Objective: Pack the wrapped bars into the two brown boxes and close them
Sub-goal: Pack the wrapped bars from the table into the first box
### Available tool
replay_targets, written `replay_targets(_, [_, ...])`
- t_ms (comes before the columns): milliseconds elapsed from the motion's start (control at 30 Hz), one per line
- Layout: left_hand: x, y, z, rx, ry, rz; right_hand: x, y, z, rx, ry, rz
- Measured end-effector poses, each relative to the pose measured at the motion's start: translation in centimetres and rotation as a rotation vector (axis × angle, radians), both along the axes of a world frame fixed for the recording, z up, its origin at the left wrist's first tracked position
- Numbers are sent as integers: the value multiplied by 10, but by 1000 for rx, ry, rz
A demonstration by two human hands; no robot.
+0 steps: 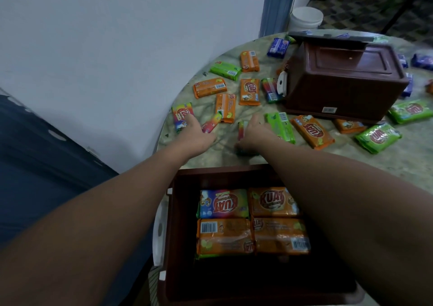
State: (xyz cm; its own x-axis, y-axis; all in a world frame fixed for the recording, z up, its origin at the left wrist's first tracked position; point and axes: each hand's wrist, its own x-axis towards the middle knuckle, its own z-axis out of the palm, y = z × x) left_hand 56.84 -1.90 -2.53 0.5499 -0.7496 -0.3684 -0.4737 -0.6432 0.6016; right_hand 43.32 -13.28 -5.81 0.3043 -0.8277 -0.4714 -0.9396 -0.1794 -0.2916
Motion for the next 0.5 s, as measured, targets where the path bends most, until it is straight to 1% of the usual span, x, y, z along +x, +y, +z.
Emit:
replay_targets(133, [-3,1,0,-24,73,5,-5,-3,-1,56,41,-5])
replay_targets(233, [-3,0,3,-50,90,25,-12,0,16,59,-37,-17])
replay_targets(300, [-7,1,9,-68,60,7,-18,1,27,49,-119,-44])
replay_targets(433, [-18,4,23,-108,-25,-62,-27,10,55,21,-379,-126])
replay_targets(500, [-26,6,31,-134,-78,-91,-35,17,67,6,-465,-149])
